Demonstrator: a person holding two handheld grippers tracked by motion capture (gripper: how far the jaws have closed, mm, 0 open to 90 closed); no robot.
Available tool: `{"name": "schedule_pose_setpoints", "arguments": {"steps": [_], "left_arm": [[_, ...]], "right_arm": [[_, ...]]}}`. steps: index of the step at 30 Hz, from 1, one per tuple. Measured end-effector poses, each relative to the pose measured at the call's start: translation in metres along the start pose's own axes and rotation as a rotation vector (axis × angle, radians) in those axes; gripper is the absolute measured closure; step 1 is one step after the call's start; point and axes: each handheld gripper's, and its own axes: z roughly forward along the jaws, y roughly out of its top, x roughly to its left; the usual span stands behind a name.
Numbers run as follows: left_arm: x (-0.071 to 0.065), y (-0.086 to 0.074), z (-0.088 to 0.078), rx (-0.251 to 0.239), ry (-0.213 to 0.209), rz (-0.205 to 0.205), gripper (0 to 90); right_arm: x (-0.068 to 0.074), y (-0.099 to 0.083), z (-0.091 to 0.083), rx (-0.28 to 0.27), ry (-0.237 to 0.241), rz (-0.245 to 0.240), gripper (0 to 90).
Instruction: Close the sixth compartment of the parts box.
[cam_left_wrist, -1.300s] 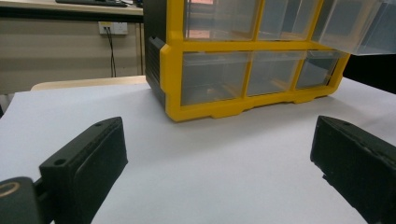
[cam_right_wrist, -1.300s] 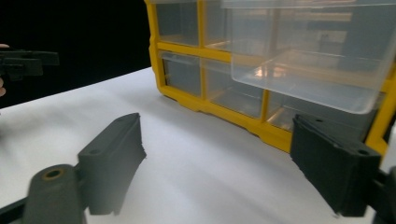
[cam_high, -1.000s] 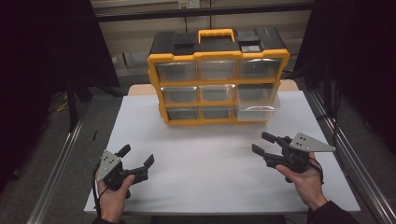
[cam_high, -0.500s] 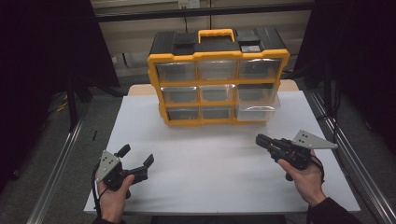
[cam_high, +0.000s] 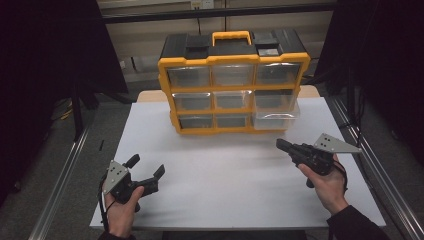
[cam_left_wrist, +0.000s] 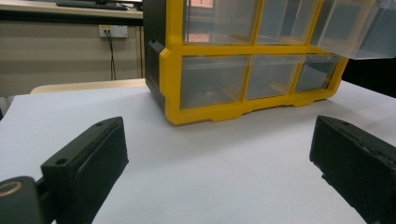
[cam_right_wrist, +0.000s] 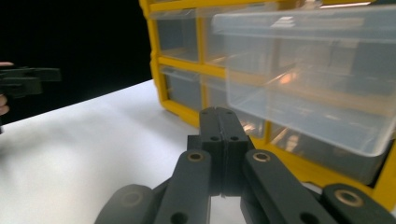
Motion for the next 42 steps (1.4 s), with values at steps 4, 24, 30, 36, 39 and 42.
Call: {"name": "schedule_pose_setpoints", "arguments": {"steps": [4, 24, 30, 36, 39, 42], "left_arm": [[-0.002, 0.000, 0.001, -0.001, -0.011, 0.000, 3.9], [-0.001, 0.000, 0.000, 0.001, -0.005, 0.011, 3.9], [-0.001, 0.000, 0.000, -0.002, -0.006, 0.004, 3.9], [-0.002, 0.000, 0.001, 0.000, -0.009, 0.004, 3.9], [-0.004, 0.000, 0.002, 0.004, -0.017, 0.013, 3.7], [-0.004, 0.000, 0.002, 0.004, -0.018, 0.016, 3.7]], "right_arm": [[-0.005, 0.005, 0.003, -0.013, -0.017, -0.011, 90.0], [-0.013, 0.029, 0.023, -0.026, -0.030, -0.052, 90.0], [-0.017, 0.025, 0.031, -0.007, -0.035, -0.054, 90.0], [-0.021, 0.025, 0.035, -0.010, -0.051, -0.056, 90.0], [-0.022, 0.025, 0.037, -0.009, -0.064, -0.052, 90.0], [-0.024, 0.023, 0.039, -0.003, -0.068, -0.053, 90.0]]}}
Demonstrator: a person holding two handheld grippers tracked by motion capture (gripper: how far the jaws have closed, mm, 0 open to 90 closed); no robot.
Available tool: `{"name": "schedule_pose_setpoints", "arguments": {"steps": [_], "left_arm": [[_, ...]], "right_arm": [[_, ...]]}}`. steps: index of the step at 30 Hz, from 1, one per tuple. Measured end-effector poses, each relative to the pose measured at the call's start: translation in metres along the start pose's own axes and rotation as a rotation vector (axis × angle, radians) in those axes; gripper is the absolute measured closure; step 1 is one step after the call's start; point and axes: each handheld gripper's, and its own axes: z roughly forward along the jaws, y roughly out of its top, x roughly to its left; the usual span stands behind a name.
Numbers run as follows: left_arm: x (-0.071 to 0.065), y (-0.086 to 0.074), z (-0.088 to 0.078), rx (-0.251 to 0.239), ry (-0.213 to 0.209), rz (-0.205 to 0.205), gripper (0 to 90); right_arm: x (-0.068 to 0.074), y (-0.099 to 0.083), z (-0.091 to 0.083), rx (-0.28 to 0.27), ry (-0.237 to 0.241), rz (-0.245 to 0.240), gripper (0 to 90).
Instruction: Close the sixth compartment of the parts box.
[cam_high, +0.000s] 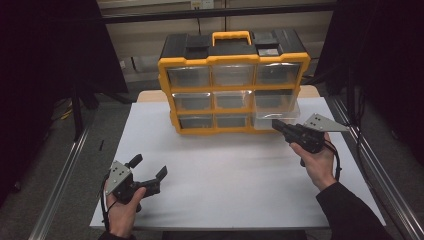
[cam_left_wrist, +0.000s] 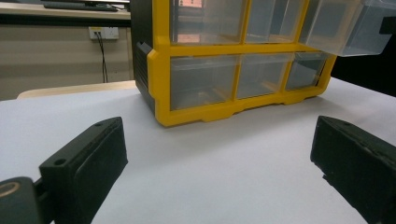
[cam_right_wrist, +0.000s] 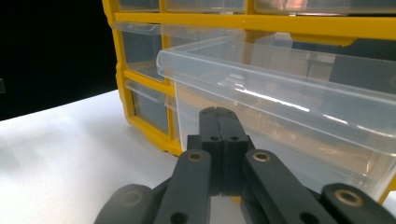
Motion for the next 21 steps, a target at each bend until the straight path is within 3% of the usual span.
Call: {"name": "schedule_pose_setpoints", "arguments": {"steps": [12, 21], "left_arm": [[0.001, 0.000, -0.001, -0.014, 0.026, -0.003, 3.8], [0.001, 0.000, 0.000, -0.017, 0.020, -0.006, 3.8]], "right_arm": [[0.001, -0.003, 0.008, 0.009, 0.000, -0.018, 90.0], [0.003, -0.003, 0.013, 0.020, -0.001, -0.028, 90.0]]}}
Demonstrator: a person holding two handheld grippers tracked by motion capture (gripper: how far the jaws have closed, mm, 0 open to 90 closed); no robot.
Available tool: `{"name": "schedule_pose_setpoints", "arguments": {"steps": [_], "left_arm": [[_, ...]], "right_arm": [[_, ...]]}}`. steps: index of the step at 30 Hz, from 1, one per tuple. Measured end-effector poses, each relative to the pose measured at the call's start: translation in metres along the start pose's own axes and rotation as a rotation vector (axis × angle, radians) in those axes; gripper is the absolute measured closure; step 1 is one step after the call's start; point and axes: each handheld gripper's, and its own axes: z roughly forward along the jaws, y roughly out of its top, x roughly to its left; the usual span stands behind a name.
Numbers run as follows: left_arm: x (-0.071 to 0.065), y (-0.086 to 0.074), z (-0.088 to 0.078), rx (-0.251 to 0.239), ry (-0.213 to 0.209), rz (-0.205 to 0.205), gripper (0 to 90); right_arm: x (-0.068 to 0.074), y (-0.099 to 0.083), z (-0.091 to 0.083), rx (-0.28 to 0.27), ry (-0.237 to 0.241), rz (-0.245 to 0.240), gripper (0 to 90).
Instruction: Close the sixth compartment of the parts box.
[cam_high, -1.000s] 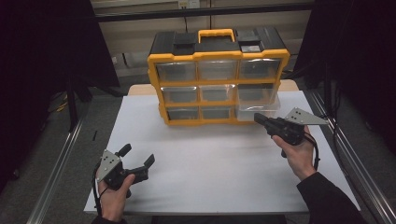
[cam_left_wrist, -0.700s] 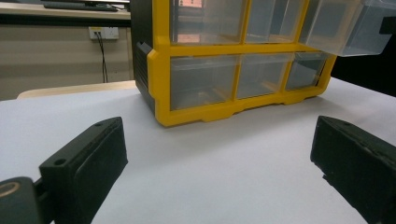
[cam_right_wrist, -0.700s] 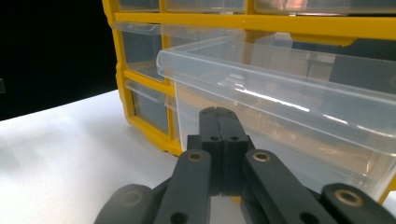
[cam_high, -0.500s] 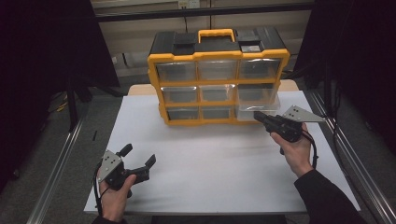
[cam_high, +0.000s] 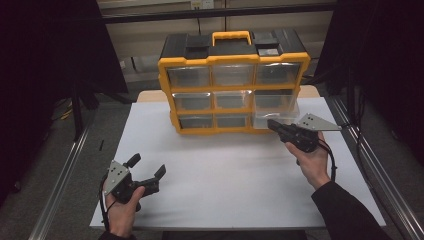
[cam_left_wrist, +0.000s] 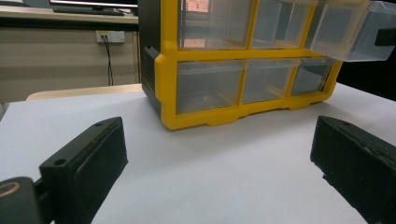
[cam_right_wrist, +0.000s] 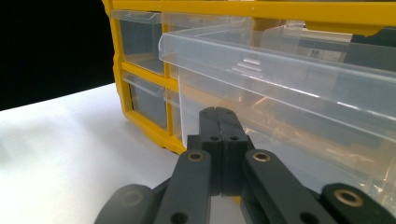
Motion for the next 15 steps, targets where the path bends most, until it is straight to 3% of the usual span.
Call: {"name": "schedule_pose_setpoints", "arguments": {"steps": [5, 7, 15], "left_arm": [[-0.0006, -0.0002, 0.0000, 0.002, 0.004, -0.002, 3.8], [0.0003, 0.0000, -0.0011, 0.023, 0.006, 0.033, 3.8], [-0.0003, 0.0004, -0.0002, -0.002, -0.007, 0.005, 3.8]], "right_arm": [[-0.0002, 0.0005, 0.0000, -0.004, 0.000, -0.005, 90.0], [-0.0004, 0.0012, -0.0006, -0.008, -0.004, -0.003, 90.0], [-0.0028, 0.0027, -0.0022, -0.013, -0.024, 0.002, 90.0]]}}
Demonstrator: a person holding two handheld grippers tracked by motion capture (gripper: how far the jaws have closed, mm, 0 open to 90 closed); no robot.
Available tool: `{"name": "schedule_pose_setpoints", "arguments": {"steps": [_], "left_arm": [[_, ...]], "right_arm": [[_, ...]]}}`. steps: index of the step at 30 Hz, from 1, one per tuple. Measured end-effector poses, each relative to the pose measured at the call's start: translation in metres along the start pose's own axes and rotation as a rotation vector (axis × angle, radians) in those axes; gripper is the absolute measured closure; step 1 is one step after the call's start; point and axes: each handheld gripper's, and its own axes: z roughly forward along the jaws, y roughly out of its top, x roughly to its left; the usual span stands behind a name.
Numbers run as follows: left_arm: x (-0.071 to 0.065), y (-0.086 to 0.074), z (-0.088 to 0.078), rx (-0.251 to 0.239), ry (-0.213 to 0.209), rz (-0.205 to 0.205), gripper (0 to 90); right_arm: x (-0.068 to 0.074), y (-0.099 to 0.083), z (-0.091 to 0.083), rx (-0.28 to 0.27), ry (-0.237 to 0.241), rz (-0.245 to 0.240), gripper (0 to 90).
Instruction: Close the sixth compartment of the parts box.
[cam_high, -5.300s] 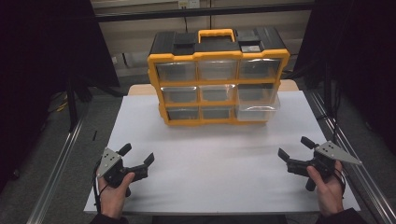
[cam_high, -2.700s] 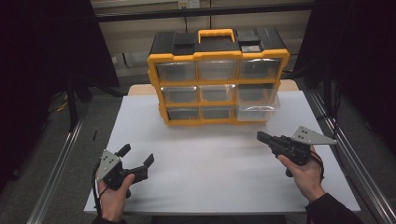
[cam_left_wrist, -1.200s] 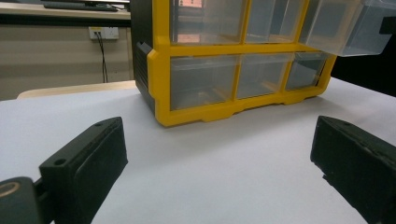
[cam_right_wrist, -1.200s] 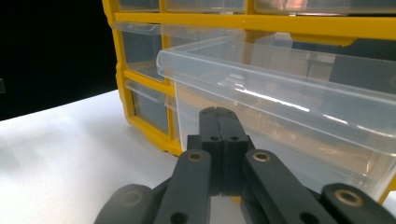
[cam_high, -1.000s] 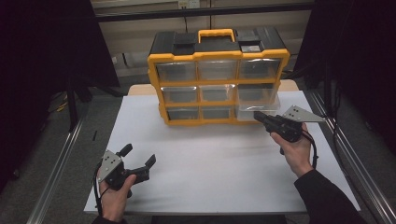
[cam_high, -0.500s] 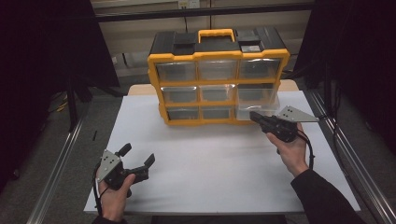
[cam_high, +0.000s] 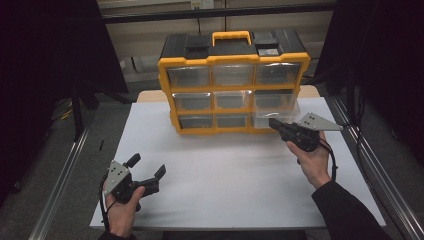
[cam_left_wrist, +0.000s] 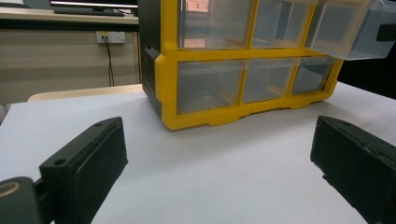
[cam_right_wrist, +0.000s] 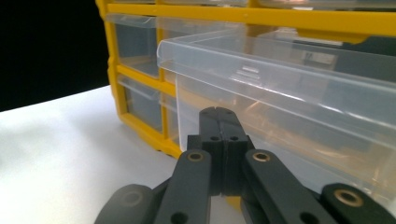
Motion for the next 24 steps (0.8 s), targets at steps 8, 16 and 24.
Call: {"name": "schedule_pose_setpoints", "arguments": {"steps": [8, 16, 24], "left_arm": [[0.0002, 0.0002, -0.0001, -0.001, -0.001, 0.002, 3.8], [0.0002, 0.0003, -0.0002, 0.000, -0.005, 0.004, 3.8], [0.0001, 0.0004, -0.0004, -0.003, 0.000, 0.009, 3.8]], "right_arm": [[-0.0008, 0.0013, 0.0009, -0.003, 0.001, 0.006, 90.0], [-0.0038, 0.0030, 0.0027, -0.011, -0.010, 0.010, 90.0], [-0.0044, 0.0040, 0.0045, -0.015, -0.007, 0.016, 90.0]]}}
